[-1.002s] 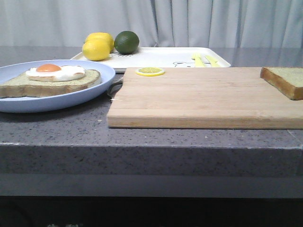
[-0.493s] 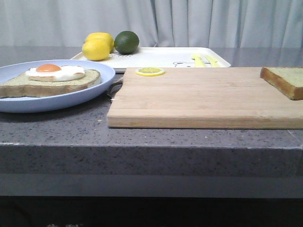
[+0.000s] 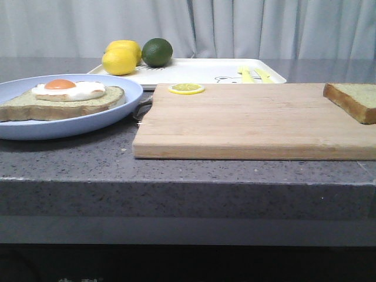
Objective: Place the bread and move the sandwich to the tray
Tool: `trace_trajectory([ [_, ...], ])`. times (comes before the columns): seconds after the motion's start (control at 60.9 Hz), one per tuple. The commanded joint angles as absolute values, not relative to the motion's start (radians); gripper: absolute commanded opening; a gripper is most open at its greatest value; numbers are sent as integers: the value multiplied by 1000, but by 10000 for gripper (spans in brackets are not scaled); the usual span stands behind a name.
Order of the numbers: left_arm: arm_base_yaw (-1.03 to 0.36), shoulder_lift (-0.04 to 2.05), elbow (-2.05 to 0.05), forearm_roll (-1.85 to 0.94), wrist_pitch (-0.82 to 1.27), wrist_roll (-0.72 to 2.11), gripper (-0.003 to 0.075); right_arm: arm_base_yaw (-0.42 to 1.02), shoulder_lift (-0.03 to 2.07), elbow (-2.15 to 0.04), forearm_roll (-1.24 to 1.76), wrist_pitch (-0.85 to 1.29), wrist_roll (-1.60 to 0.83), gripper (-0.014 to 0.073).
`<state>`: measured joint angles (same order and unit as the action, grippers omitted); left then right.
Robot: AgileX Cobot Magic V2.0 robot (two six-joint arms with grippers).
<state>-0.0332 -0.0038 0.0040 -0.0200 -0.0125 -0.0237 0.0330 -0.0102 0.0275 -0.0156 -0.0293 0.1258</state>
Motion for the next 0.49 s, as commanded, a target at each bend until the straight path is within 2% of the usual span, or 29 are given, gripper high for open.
trace_trajectory([
  [0.0,-34,-24,5,-18,-150,-31,-20,29,-28,-24,-23,-63,122,-67],
  [0.246,-34,38,-47,-129,-162,-31,-20,29,-9,-172,-23,148,122,-67],
  [0.476,-34,270,-184,-132,-157,-31,-20,29,152,-324,-23,231,122,-67],
])
